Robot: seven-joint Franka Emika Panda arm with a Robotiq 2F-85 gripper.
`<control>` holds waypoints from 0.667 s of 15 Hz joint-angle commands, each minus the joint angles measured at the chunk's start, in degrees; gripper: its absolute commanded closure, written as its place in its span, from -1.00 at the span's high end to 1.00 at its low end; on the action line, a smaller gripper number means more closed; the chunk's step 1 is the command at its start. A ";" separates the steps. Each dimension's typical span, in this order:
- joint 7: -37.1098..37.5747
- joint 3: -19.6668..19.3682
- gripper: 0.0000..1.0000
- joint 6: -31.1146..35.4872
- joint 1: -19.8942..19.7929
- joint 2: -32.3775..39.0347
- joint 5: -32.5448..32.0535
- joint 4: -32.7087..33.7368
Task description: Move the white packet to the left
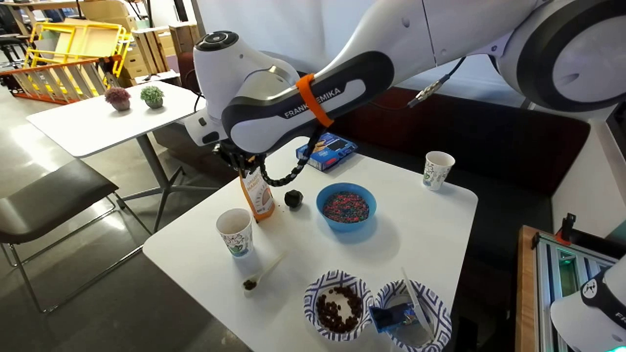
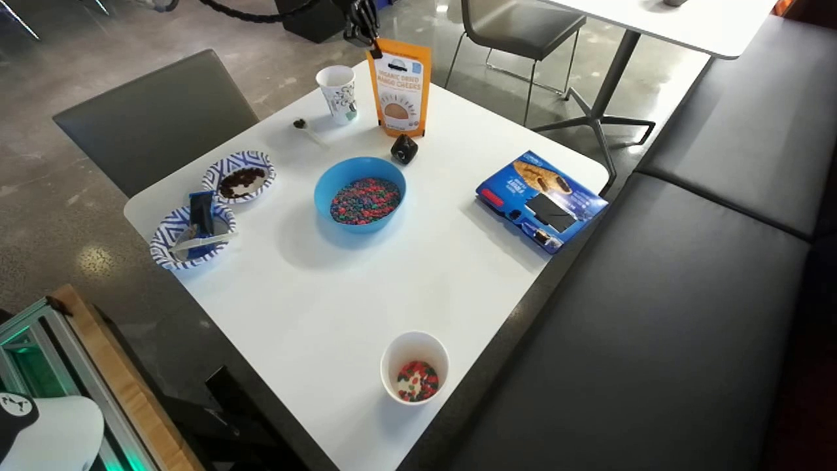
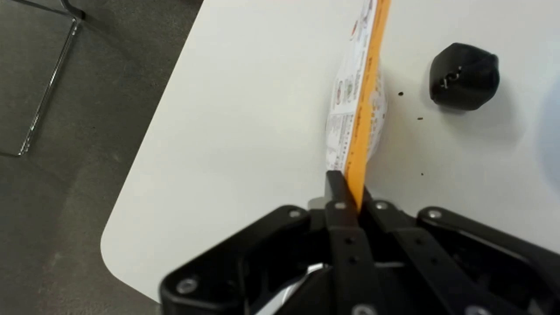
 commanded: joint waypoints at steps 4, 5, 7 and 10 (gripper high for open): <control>-1.22 -0.30 0.15 -1.94 0.05 -2.51 1.97 -1.73; -0.66 -0.41 0.28 -2.45 0.12 -3.21 2.09 -2.05; 0.54 -0.55 0.59 -6.03 0.17 -5.39 2.95 -2.53; 5.98 -1.52 0.97 -15.89 0.74 -9.49 4.54 -2.41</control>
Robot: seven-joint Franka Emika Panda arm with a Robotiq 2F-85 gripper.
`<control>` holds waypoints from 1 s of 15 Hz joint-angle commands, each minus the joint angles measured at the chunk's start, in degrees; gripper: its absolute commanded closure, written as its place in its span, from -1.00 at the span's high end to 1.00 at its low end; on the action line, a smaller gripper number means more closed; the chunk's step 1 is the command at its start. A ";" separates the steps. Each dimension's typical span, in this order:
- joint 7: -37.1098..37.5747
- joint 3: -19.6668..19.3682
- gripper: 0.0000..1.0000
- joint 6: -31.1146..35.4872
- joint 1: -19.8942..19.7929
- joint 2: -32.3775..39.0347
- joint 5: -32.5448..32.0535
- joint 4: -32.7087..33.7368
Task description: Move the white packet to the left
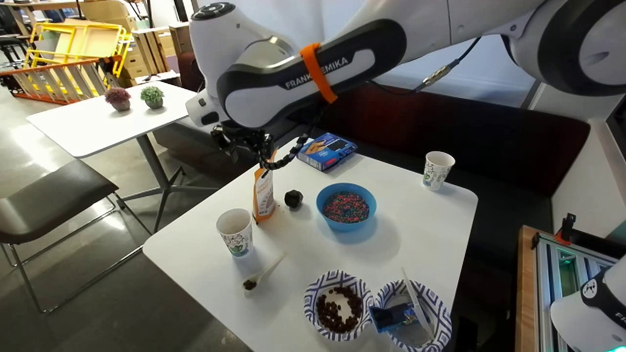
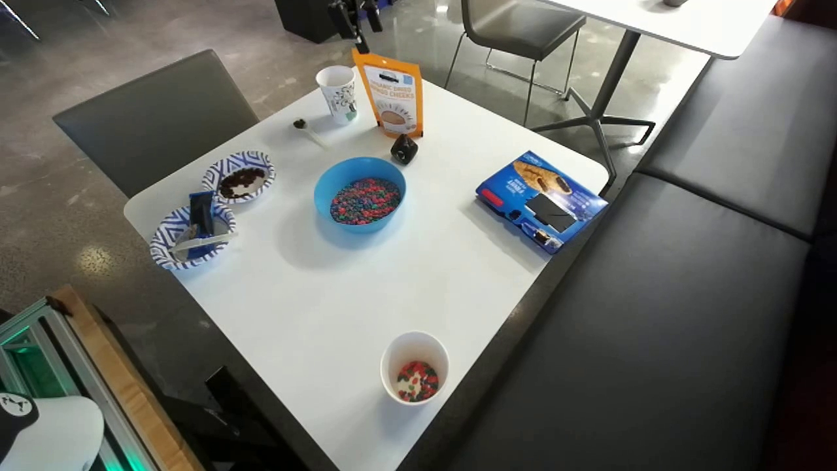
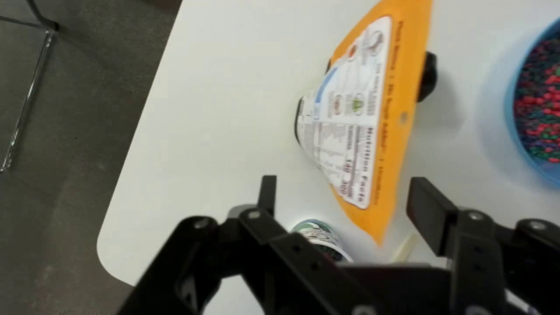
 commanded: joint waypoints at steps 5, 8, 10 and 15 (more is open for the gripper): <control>13.70 -1.54 1.00 -22.35 -0.99 -11.89 5.44 -2.89; 18.46 -1.35 1.00 -25.79 -3.30 -16.69 10.58 -7.01; 21.16 -1.51 1.00 -25.64 -5.38 -20.49 14.53 -11.38; 21.76 -2.01 1.00 -22.86 -11.52 -30.53 27.65 -25.18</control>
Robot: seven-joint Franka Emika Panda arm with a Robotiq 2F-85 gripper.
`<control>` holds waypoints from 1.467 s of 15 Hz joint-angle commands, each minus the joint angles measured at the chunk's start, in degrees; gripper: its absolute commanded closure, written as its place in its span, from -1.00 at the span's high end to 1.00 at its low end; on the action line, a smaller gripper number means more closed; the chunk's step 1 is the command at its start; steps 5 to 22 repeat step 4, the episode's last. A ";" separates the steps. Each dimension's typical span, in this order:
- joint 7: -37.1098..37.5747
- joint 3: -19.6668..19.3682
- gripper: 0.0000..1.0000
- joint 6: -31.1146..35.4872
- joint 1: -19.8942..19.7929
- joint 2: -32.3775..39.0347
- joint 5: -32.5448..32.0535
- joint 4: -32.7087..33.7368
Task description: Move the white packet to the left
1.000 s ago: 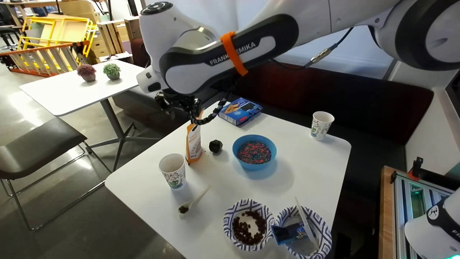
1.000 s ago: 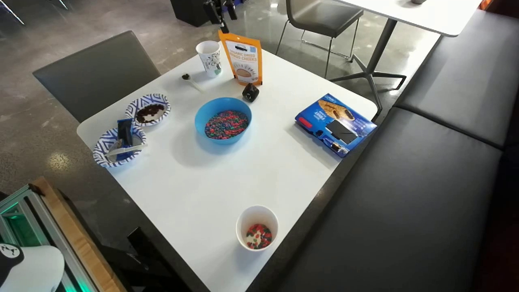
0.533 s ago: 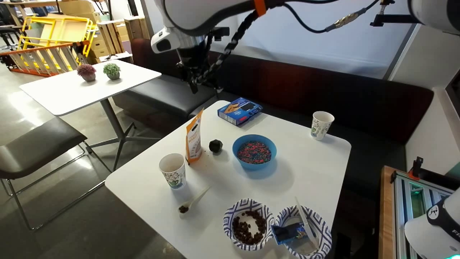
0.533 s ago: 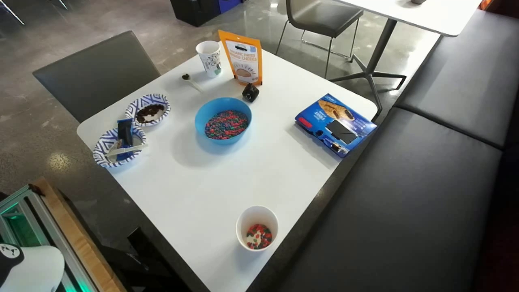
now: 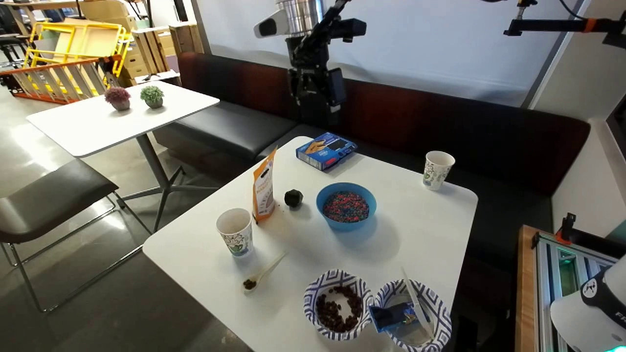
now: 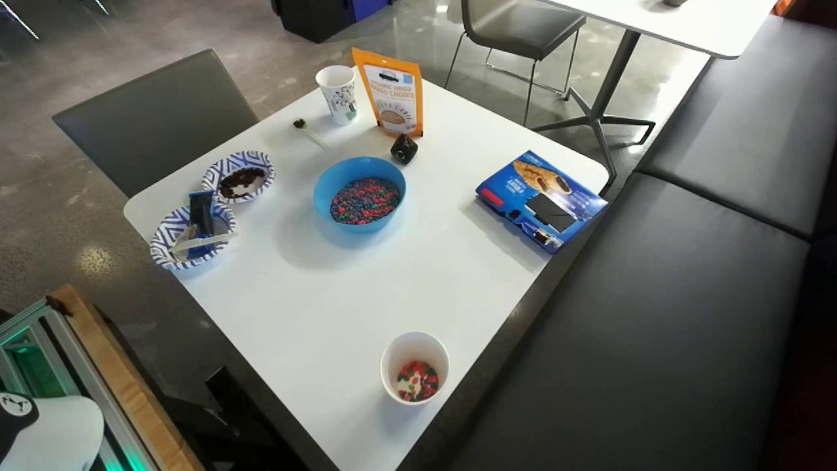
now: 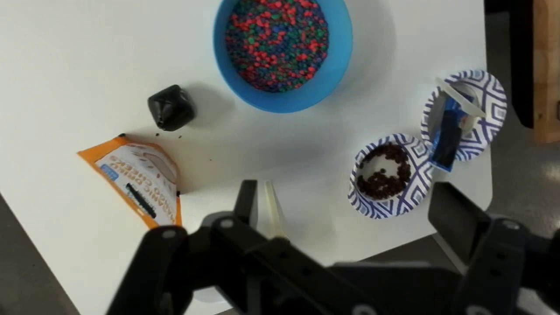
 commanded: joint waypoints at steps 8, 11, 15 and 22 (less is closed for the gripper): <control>-0.36 -1.11 1.00 0.60 -2.48 -5.68 6.62 -7.44; -0.36 -1.11 1.00 0.60 -2.48 -5.68 6.62 -7.44; -0.36 -1.11 1.00 0.60 -2.48 -5.68 6.62 -7.44; -0.36 -1.11 1.00 0.60 -2.48 -5.68 6.62 -7.44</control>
